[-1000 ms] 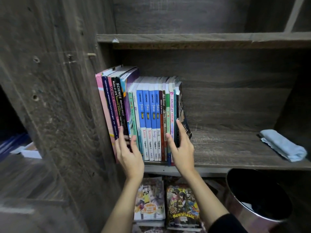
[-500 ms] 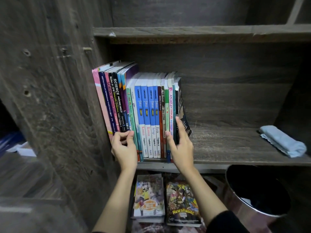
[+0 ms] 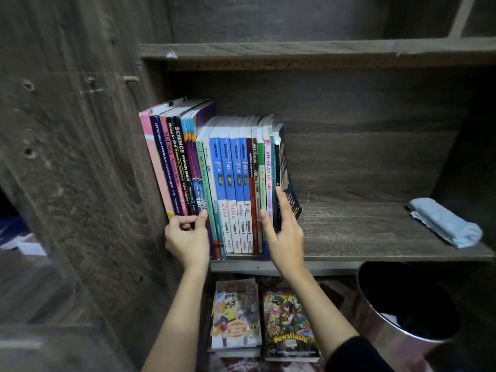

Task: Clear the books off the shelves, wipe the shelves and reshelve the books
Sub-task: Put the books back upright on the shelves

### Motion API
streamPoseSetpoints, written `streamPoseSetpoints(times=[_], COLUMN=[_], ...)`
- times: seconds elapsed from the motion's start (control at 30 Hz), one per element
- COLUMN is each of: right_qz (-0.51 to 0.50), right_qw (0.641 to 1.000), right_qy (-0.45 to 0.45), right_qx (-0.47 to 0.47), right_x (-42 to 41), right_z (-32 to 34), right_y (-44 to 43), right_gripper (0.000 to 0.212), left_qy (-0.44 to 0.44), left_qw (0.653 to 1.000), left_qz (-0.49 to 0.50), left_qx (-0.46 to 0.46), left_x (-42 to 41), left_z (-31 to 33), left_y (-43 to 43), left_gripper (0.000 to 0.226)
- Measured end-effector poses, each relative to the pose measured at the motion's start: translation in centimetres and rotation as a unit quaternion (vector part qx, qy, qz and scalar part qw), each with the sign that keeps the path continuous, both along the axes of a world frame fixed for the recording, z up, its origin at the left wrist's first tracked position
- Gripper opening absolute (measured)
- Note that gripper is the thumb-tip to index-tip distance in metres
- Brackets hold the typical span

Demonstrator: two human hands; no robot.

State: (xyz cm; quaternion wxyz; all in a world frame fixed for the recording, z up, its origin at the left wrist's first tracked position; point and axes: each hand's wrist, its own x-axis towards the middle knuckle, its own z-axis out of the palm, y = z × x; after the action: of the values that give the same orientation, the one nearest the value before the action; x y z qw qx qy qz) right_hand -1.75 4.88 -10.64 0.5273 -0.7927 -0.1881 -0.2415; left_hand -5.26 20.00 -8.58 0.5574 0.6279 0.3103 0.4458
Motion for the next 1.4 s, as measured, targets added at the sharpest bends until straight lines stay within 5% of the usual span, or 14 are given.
streamPoseSetpoints(times=[0.07, 0.2, 0.33, 0.5, 0.6, 0.73, 1.1, 1.27, 1.4], right_qz=[-0.003, -0.003, 0.02, 0.032, 0.032, 0.044, 0.001, -0.034, -0.032], right_qw=[1.0, 1.0, 0.999, 0.999, 0.998, 0.996, 0.987, 0.995, 0.984], right_qy=[-0.001, 0.001, 0.023, 0.037, 0.046, 0.076, 0.052, 0.075, 0.17], right_qx=[0.0, -0.002, 0.016, -0.011, -0.021, -0.027, -0.152, -0.053, -0.046], right_x=[0.1, 0.1, 0.2, 0.2, 0.3, 0.8, 0.7, 0.2, 0.8], right_z=[0.1, 0.1, 0.2, 0.2, 0.4, 0.5, 0.3, 0.8, 0.4], right_y=[0.1, 0.0, -0.6, -1.8, -2.5, -3.1, -3.0, -2.9, -3.0], right_gripper=[0.054, 0.054, 0.047, 0.056, 0.065, 0.064, 0.062, 0.06, 0.078], left_qy=[0.033, 0.035, -0.071, -0.162, -0.148, -0.113, -0.123, -0.118, -0.005], left_qw=[0.997, 0.999, 0.997, 0.968, 0.951, 0.958, 0.97, 0.968, 0.969], left_qz=[0.027, 0.012, 0.007, -0.078, -0.145, -0.174, -0.161, -0.118, -0.105], left_qx=[0.066, 0.03, 0.037, 0.177, 0.231, 0.196, 0.136, 0.19, 0.222], left_x=[-0.1, 0.2, -0.3, 0.0, 0.7, 1.4, 2.0, 1.5, 2.0], left_z=[0.2, 0.1, 0.0, 3.1, 4.2, 3.5, 2.7, 2.9, 2.8], left_y=[-0.7, -0.8, -1.9, -5.6, -7.3, -8.4, -8.8, -9.4, -9.7], left_gripper=[0.02, 0.019, 0.015, 0.007, 0.017, 0.033, 0.027, 0.022, 0.025])
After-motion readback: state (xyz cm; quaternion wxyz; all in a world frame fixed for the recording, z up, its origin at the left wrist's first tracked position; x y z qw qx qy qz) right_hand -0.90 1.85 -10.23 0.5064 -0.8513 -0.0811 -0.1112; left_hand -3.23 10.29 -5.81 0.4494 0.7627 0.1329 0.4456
